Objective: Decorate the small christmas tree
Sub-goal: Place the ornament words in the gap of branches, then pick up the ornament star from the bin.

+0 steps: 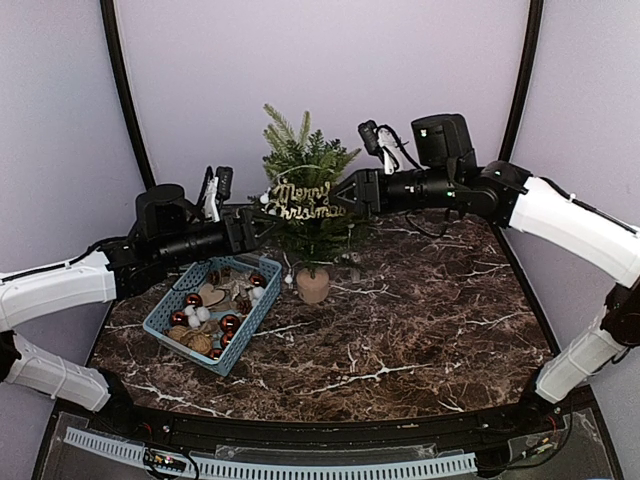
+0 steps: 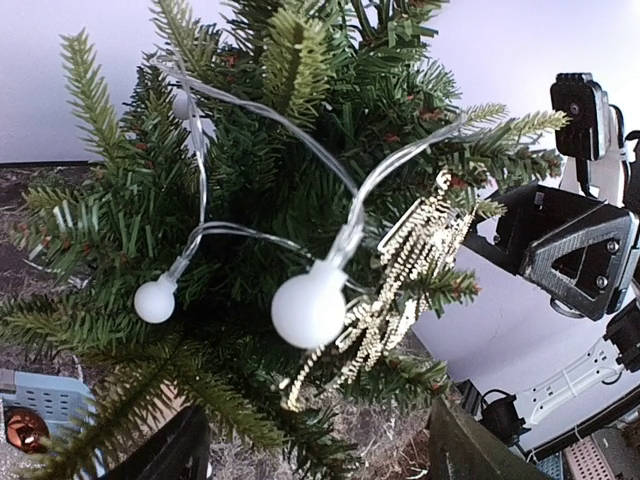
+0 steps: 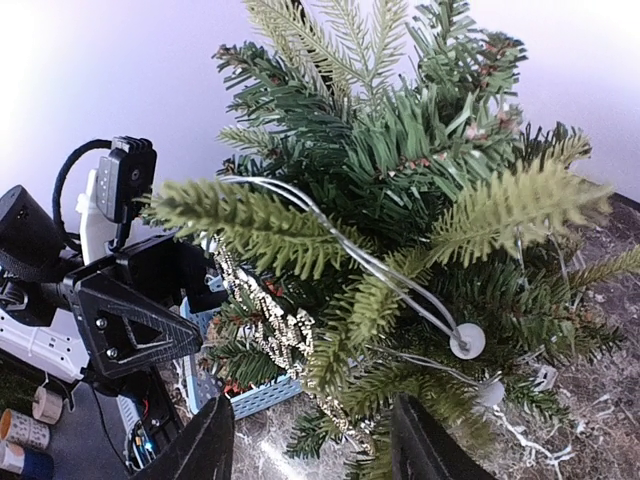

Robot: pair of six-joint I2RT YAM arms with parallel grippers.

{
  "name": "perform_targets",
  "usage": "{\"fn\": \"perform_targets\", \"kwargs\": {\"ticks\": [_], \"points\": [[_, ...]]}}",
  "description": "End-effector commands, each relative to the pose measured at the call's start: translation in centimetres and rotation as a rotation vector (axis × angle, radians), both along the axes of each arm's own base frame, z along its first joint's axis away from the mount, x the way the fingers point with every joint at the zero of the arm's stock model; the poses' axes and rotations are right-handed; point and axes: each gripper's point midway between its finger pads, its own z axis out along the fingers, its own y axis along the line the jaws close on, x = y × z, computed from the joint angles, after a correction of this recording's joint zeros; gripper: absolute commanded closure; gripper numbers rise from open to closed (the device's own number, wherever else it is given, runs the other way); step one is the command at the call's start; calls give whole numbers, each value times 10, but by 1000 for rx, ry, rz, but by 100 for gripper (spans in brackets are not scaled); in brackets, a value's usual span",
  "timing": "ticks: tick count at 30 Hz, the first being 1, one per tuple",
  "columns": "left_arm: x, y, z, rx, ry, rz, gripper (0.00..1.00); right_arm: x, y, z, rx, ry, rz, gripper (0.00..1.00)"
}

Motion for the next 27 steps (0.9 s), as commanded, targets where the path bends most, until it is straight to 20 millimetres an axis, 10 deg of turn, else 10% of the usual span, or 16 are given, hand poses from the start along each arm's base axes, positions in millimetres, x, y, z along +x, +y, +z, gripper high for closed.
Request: {"fn": "perform_targets", "kwargs": {"ticks": [1, 8, 17, 27], "points": [[-4, 20, 3, 32, -13, 59, 22, 1, -17, 26, 45, -62, -52, 42], [-22, 63, -13, 126, 53, 183, 21, -8, -46, 37, 68, -94, -127, 31], [-51, 112, -110, 229, 363, 342, 31, -22, -86, 22, 126, -66, -252, 28], [-12, 116, -157, -15, 523, 383, 44, -32, -96, 4, 178, -4, -274, 25]]}}
